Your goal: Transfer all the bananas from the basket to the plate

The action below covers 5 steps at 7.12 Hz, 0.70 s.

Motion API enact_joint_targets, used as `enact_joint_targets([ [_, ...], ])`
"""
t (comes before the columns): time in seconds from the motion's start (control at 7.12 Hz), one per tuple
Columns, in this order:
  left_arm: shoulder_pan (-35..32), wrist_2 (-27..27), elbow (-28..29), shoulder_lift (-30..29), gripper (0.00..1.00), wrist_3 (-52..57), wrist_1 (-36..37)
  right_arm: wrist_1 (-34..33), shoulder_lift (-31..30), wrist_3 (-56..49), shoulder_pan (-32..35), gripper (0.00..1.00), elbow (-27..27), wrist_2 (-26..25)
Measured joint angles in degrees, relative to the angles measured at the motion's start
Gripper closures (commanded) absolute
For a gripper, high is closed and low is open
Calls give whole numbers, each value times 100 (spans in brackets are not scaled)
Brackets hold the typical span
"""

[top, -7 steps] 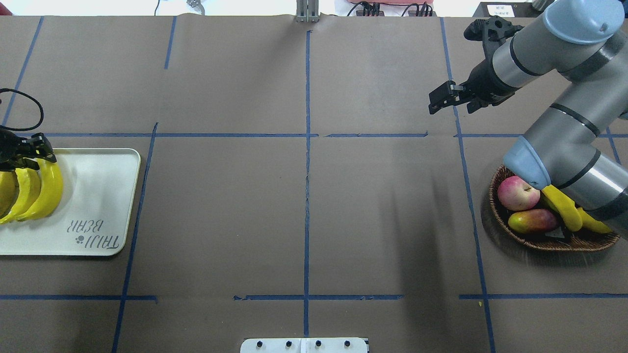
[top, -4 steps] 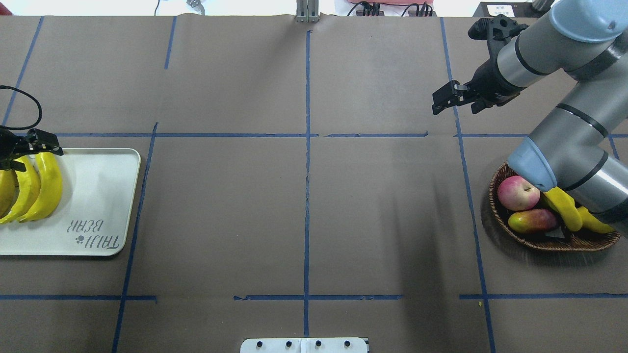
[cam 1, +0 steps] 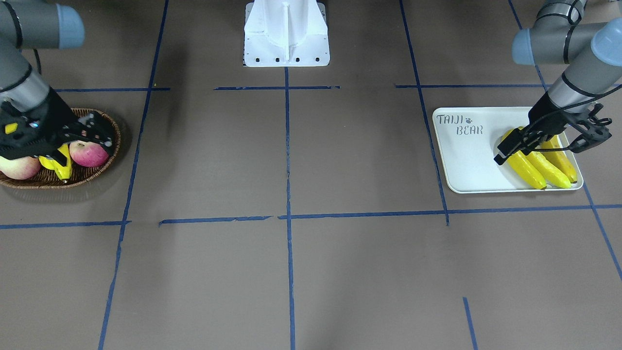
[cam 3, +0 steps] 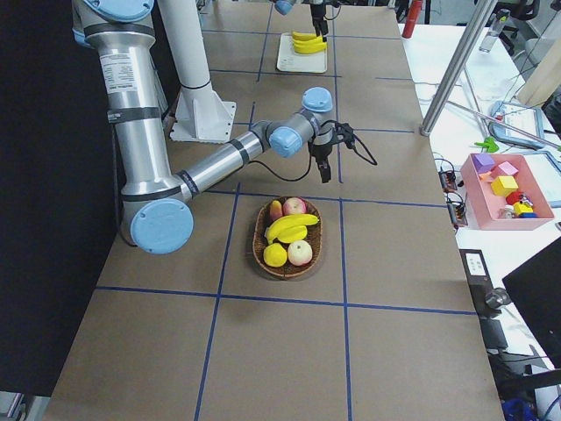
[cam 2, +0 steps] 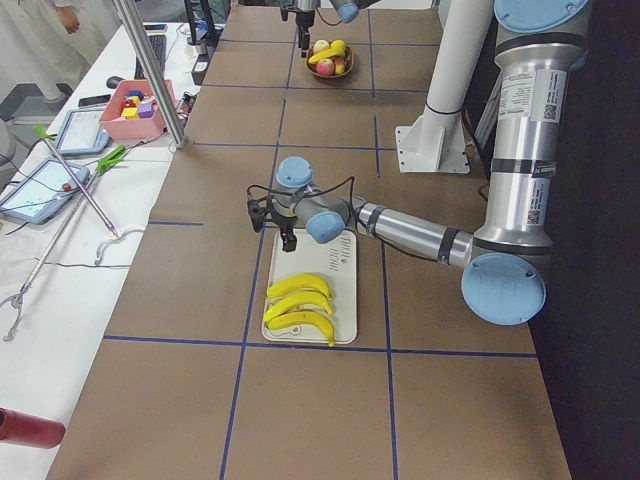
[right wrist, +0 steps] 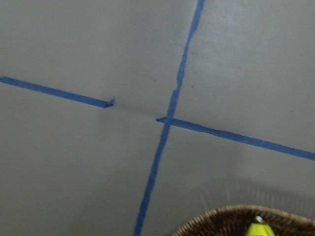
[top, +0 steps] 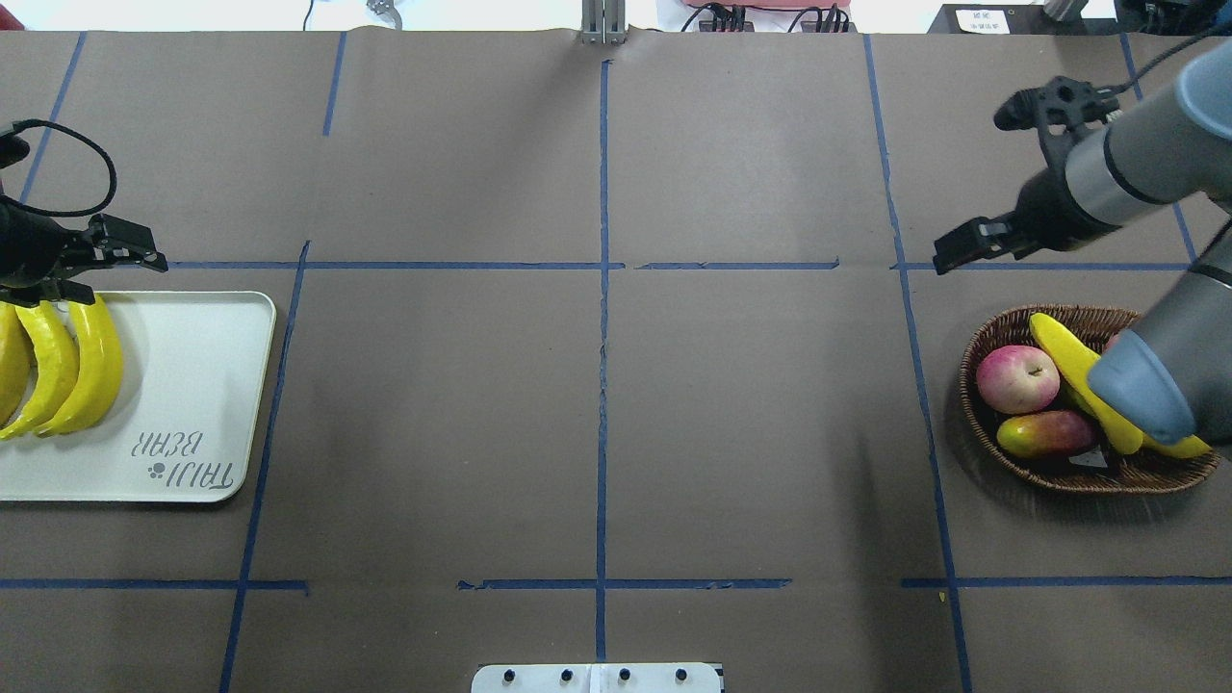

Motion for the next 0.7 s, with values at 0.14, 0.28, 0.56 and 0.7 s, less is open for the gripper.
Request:
enact_joint_targets([
  [0.14, 15, -2, -1, -60, 0, -100, 4, 6, -512, -378, -69, 1, 320, -325],
  [0.28, 27, -3, 0, -104, 0, -168, 6, 8, -900, -651, -306, 1, 510, -809],
  [0.56, 40, -3, 10, -139, 0, -207, 7, 80, -1403, -804, -901, 1, 628, -1613],
  [0.7, 42, -3, 18, -149, 0, -210, 7, 262, -1669, -806, -1118, 1, 639, -1811],
])
